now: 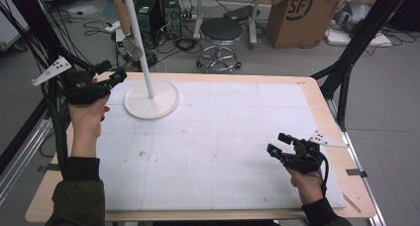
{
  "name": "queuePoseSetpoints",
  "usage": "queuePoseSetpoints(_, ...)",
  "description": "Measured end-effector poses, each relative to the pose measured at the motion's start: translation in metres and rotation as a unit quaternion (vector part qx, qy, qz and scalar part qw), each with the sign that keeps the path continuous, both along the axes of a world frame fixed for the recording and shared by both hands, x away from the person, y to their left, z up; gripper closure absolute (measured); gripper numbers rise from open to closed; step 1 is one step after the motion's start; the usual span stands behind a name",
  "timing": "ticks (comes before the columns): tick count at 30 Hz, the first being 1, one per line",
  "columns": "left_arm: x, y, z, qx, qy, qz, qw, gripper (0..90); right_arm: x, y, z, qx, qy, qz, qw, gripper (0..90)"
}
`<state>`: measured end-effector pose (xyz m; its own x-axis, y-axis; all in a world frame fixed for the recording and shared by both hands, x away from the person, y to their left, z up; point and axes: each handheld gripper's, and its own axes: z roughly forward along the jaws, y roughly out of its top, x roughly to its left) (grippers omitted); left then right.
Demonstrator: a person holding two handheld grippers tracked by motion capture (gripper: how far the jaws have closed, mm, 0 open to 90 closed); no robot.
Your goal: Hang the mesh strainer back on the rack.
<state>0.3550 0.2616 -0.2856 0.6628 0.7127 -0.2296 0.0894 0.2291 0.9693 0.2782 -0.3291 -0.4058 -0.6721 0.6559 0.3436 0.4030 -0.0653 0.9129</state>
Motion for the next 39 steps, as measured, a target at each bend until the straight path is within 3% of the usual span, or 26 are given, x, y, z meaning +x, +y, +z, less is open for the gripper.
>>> queuePoseSetpoints(2, -0.004, -0.006, -0.004, -0.002, -0.001, -0.018, 0.9998, 19.1, 0.000, 0.001, 0.000, 0.000, -0.002, 0.000, 1.0000, 17.9)
queuePoseSetpoints(4, -0.010, -0.011, -0.006, 0.004, -0.008, -0.021, 0.9997, 19.1, -0.001, 0.002, 0.000, -0.002, -0.002, -0.002, 1.0000, 17.9)
queuePoseSetpoints(10, -0.021, -0.022, -0.015, 0.009, -0.005, -0.026, 0.9996, 19.1, -0.002, 0.001, 0.001, -0.002, -0.008, -0.008, 0.9999, 17.9)
queuePoseSetpoints(13, -0.030, -0.027, -0.024, 0.002, -0.006, -0.027, 0.9996, 19.3, -0.004, 0.002, 0.002, -0.006, -0.015, -0.010, 0.9998, 17.9)
queuePoseSetpoints(18, -0.043, -0.038, -0.039, 0.015, 0.002, -0.030, 0.9994, 19.4, -0.010, 0.005, 0.006, -0.010, -0.027, -0.009, 0.9996, 17.8)
queuePoseSetpoints(21, -0.052, -0.044, -0.049, 0.000, 0.000, -0.044, 0.9990, 19.3, -0.012, 0.007, 0.007, -0.012, -0.033, -0.007, 0.9993, 17.6)
queuePoseSetpoints(23, -0.058, -0.050, -0.057, 0.006, -0.002, -0.046, 0.9989, 19.3, -0.013, 0.009, 0.007, -0.017, -0.036, -0.004, 0.9992, 17.4)
queuePoseSetpoints(31, -0.074, -0.058, -0.091, 0.018, 0.019, -0.044, 0.9987, 19.4, -0.015, 0.013, 0.007, -0.026, -0.042, -0.002, 0.9988, 16.2)
queuePoseSetpoints(35, -0.084, -0.063, -0.109, 0.022, 0.028, -0.041, 0.9985, 19.2, -0.016, 0.018, 0.006, -0.042, -0.045, 0.003, 0.9981, 15.3)
queuePoseSetpoints(39, -0.091, -0.074, -0.122, 0.043, 0.037, -0.041, 0.9975, 15.7, -0.016, 0.024, 0.004, -0.056, -0.044, 0.006, 0.9974, 15.3)
